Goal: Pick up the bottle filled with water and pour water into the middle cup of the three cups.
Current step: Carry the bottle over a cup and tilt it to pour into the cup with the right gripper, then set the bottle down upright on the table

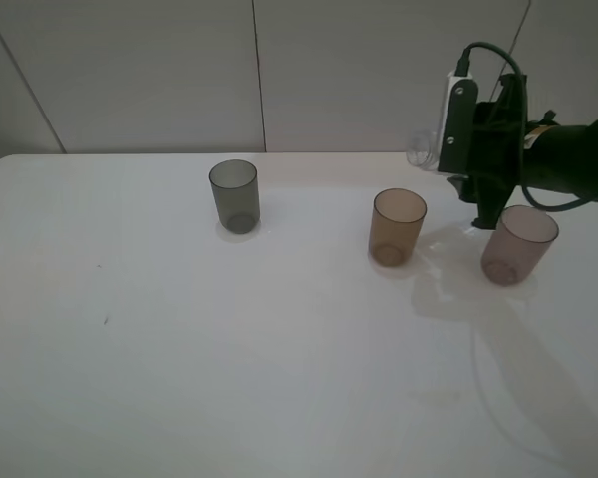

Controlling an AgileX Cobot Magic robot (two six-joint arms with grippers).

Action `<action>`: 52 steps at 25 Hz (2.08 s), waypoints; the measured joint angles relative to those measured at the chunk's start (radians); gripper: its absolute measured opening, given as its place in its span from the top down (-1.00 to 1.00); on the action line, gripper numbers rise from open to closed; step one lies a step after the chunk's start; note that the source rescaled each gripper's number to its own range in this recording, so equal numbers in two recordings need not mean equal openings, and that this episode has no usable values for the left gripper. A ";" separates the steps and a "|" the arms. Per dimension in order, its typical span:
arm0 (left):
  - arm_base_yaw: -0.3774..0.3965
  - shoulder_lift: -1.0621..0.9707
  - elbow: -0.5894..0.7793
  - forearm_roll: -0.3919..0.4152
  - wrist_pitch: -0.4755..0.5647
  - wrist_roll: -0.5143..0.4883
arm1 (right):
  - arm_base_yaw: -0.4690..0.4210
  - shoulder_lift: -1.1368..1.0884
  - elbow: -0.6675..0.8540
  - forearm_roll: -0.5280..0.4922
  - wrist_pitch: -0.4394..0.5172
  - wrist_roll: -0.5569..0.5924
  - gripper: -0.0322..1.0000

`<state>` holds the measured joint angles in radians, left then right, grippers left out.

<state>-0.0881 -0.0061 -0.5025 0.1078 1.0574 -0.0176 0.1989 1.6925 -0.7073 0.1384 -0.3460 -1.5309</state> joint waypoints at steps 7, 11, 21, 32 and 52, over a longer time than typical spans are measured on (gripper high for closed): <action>0.000 0.000 0.000 0.000 0.000 0.000 | 0.000 0.007 0.000 0.052 -0.013 -0.113 0.88; 0.000 0.000 0.000 0.000 0.000 0.000 | 0.014 0.019 0.000 0.117 -0.044 -0.215 0.88; 0.000 0.000 0.000 0.000 0.000 0.000 | 0.071 0.071 0.000 0.227 -0.173 -0.421 0.88; 0.000 0.000 0.000 0.000 0.000 0.000 | 0.091 0.072 0.000 0.239 -0.208 -0.519 0.88; 0.000 0.000 0.000 0.000 0.000 0.000 | 0.092 0.072 0.000 0.281 -0.260 -0.657 0.88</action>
<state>-0.0881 -0.0061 -0.5025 0.1078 1.0574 -0.0176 0.2910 1.7641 -0.7073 0.4194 -0.6062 -2.1878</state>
